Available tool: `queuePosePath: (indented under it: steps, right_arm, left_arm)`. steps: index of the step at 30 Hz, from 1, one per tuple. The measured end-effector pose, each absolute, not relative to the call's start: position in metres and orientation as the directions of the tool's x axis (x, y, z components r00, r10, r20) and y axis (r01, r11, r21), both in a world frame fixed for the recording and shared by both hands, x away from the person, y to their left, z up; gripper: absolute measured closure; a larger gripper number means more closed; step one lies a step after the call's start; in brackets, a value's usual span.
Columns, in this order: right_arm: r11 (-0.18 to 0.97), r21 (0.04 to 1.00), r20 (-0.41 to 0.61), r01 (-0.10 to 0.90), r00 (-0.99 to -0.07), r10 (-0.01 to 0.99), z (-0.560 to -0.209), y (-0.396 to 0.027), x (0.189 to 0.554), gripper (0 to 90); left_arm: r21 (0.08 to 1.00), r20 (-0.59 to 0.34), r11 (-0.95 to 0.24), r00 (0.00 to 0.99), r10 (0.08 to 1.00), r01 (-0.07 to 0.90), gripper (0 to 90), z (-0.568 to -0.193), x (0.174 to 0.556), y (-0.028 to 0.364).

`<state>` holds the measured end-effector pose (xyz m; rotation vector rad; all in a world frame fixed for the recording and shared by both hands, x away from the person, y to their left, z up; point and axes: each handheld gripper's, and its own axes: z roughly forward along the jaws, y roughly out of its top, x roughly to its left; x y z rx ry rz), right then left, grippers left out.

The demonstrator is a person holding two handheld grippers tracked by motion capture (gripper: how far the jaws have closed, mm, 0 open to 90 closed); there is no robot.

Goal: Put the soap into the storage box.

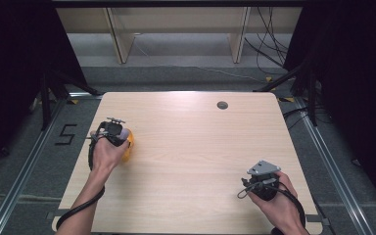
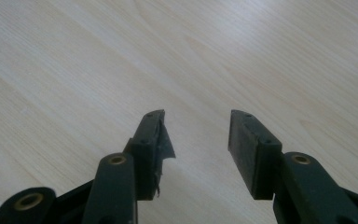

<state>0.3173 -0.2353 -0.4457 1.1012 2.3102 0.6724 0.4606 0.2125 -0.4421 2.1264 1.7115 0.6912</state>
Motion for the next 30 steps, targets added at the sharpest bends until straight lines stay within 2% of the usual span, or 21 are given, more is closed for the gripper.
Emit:
queuePosePath:
  steps: [30]
  right_arm:
    - [0.563,0.612,-0.228,0.556,-0.557,0.799,-0.446,-0.235,0.318,56.2]
  left_arm:
    - [0.520,0.105,-0.178,0.145,0.984,0.836,49.1,-0.462,0.475,0.217]
